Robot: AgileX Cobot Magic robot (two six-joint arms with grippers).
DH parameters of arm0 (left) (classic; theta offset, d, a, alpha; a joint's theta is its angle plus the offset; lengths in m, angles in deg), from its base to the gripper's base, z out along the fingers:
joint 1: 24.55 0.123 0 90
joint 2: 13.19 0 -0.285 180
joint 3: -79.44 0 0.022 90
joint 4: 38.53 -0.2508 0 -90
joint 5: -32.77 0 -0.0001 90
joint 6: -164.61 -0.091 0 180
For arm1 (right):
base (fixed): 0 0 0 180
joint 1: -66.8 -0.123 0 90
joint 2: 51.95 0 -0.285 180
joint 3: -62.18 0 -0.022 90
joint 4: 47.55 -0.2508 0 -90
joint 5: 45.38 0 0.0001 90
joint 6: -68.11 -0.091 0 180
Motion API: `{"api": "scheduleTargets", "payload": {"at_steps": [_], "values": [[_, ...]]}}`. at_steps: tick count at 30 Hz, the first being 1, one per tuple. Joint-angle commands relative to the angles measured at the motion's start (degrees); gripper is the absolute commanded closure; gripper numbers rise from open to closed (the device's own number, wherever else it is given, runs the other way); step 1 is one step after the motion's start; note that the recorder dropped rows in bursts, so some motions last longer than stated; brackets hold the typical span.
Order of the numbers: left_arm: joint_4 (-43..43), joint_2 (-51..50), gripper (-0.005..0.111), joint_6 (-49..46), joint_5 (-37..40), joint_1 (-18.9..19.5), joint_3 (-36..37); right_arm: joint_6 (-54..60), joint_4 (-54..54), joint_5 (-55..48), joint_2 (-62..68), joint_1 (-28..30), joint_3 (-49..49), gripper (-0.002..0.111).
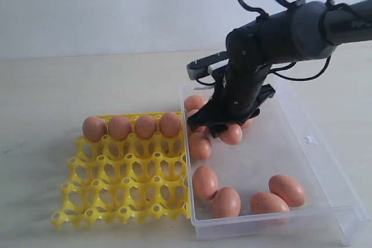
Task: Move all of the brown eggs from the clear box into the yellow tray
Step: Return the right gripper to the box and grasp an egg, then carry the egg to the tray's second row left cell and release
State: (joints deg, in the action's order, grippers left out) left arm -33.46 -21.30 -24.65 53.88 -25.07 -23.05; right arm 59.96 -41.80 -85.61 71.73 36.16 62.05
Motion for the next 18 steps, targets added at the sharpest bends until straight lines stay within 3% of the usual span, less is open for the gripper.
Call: {"api": "scheduleTargets", "payload": {"at_steps": [1, 5, 7, 12, 18], "values": [[0.21, 0.32, 0.107, 0.27, -0.45, -0.08, -0.30, 2.67, -4.08, 19.60, -10.22, -1.47, -7.11, 0.108], [0.21, 0.32, 0.107, 0.27, -0.45, -0.08, -0.30, 5.36, -7.34, 43.88, -13.88, -8.00, -16.27, 0.108], [0.21, 0.32, 0.107, 0.27, -0.45, -0.08, -0.30, 2.07, -5.75, 50.79, -12.97, -11.22, -17.47, 0.108], [0.21, 0.32, 0.107, 0.27, -0.45, -0.08, -0.30, -27.84, 18.37, 71.66, -5.88, -14.31, -17.47, 0.108], [0.21, 0.32, 0.107, 0.27, -0.45, -0.08, -0.30, -37.45, 24.79, 81.03, 0.71, -14.31, -17.15, 0.108]]}}
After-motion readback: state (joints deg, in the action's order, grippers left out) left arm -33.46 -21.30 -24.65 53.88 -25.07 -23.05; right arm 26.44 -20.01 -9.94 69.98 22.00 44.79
